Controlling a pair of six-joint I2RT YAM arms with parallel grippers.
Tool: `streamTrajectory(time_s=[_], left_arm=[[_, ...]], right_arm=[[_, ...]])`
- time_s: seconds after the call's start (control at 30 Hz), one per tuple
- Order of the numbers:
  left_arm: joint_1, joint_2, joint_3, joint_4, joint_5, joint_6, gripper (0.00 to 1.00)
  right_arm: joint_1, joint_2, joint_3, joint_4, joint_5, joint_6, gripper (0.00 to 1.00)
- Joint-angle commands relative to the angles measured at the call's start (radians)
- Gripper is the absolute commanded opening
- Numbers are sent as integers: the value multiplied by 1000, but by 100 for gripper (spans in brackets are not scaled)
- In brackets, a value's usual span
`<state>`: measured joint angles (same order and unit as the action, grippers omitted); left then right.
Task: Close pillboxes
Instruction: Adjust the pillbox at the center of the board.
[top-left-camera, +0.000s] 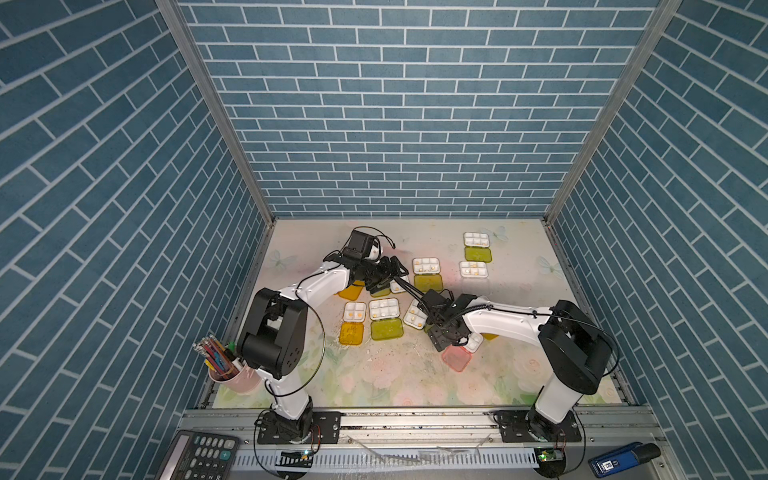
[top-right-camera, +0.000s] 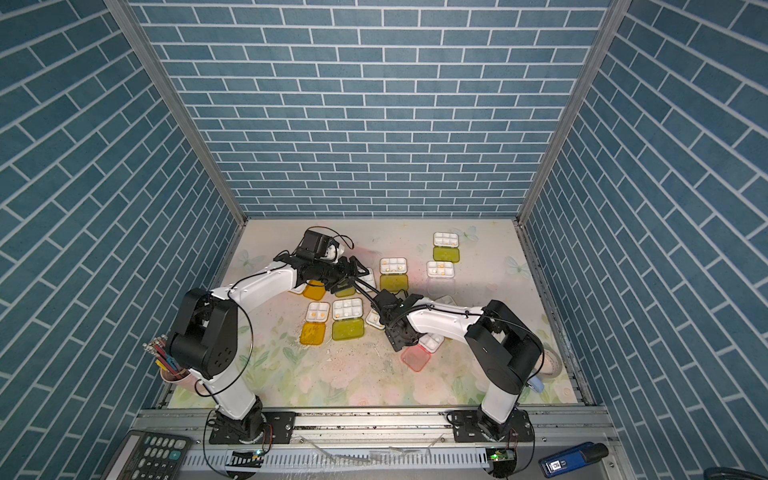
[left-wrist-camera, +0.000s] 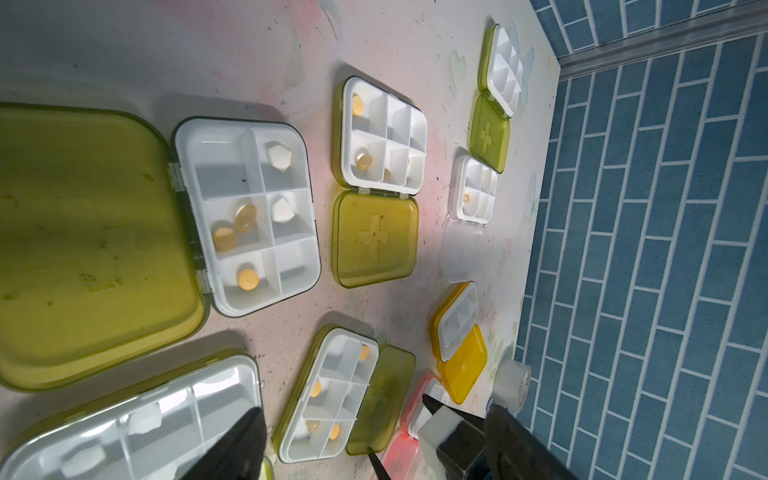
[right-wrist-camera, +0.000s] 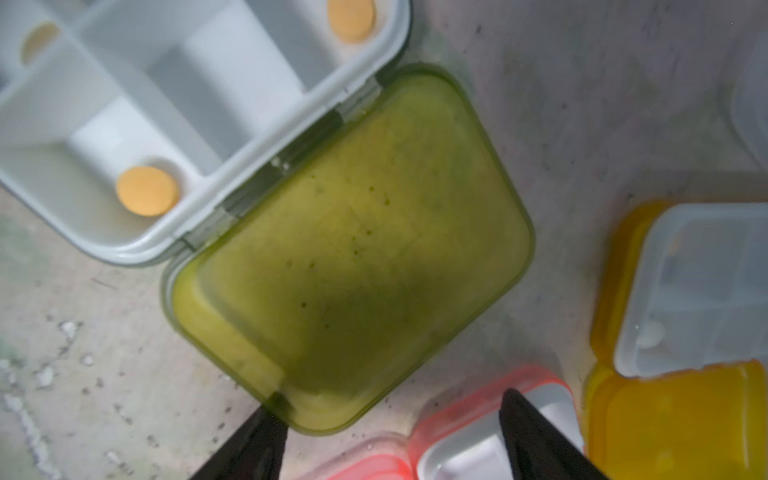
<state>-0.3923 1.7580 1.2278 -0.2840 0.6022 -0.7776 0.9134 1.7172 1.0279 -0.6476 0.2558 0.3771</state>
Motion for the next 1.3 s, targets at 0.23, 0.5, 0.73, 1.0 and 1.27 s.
streamTrajectory(time_s=[0.23, 0.5, 0.73, 1.0, 1.27], left_arm=[[-25, -12, -12, -1, 22, 13, 84], [-73, 10, 5, -57, 14, 42, 82], [-104, 61, 41, -128, 2, 79, 77], [-106, 85, 49, -123, 30, 80, 76], [-117, 116, 60, -120, 51, 78, 75]], right_arm=[[-52, -3, 57, -35, 16, -34, 80], [-72, -108, 69, -102, -36, 31, 73], [-144, -200, 49, -71, -202, 159, 65], [-203, -240, -12, -5, -362, 173, 64], [-296, -245, -82, 171, -552, 307, 66]])
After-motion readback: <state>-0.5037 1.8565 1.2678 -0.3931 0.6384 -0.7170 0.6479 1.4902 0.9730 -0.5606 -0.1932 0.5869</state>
